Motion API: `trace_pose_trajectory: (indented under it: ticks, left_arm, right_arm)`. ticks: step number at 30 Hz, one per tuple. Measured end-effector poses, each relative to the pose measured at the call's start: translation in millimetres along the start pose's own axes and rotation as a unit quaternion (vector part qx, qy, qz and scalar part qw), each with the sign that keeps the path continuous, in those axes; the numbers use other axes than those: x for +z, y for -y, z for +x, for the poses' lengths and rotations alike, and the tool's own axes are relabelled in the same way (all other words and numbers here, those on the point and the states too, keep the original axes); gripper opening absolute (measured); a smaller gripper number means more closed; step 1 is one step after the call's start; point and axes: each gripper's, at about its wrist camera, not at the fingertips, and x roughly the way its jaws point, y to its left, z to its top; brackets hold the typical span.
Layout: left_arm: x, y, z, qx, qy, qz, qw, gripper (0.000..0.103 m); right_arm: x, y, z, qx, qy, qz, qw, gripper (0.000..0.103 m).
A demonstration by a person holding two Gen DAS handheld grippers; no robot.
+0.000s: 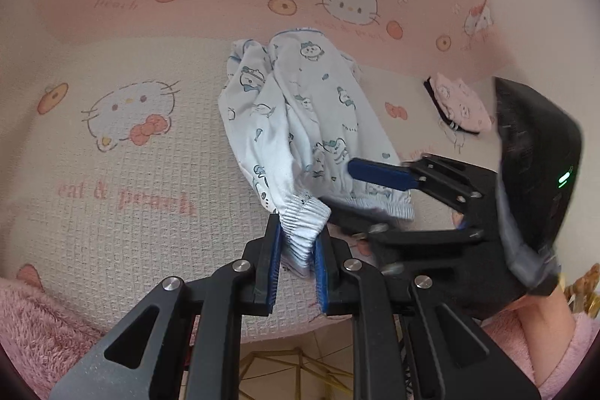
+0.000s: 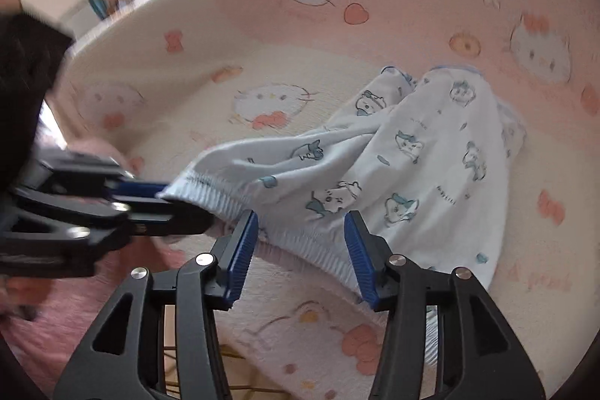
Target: Fold clothes
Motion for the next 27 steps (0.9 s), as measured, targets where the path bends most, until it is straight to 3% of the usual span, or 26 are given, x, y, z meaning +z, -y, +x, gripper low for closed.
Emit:
trace_pose_trajectory:
  ticks: [4, 7, 13, 16, 18, 21, 24, 27]
  left_arm:
    - [-3, -5, 0, 0.007, -0.004, -0.017, 0.9998, 0.017]
    - [-1, -13, -11, -0.002, 0.009, -0.034, 0.9994, 0.017]
    - [-2, -7, -11, -0.029, 0.001, -0.018, 0.9994, 0.017]
    - [-5, -2, -8, -0.026, -0.005, -0.008, 0.9996, 0.017]
    - [-6, -1, -7, -0.02, -0.009, -0.007, 0.9997, 0.017]
    - [-7, -7, -7, -0.012, -0.009, -0.02, 0.9997, 0.017]
    - [-6, -9, -3, -0.014, -0.011, -0.029, 0.9994, 0.017]
    - [-4, -4, 3, -0.01, -0.012, -0.028, 0.9995, 0.017]
  right_arm:
    - [0, -10, 11, -0.012, -0.031, -0.029, 0.999, 0.049]
    - [-4, -6, -2, 0.003, -0.038, -0.026, 0.999, 0.049]
    - [-4, -8, 18, -0.041, -0.034, -0.02, 0.998, 0.047]
    - [4, -9, 29, -0.083, -0.014, -0.007, 0.996, 0.037]
    - [9, -1, 34, -0.117, -0.004, 0.019, 0.993, 0.017]
    - [13, 24, 17, -0.109, 0.029, 0.088, 0.99, 0.012]
    - [17, 31, 2, -0.128, 0.057, 0.097, 0.985, 0.009]
    - [16, 38, 2, -0.167, 0.053, 0.105, 0.979, 0.009]
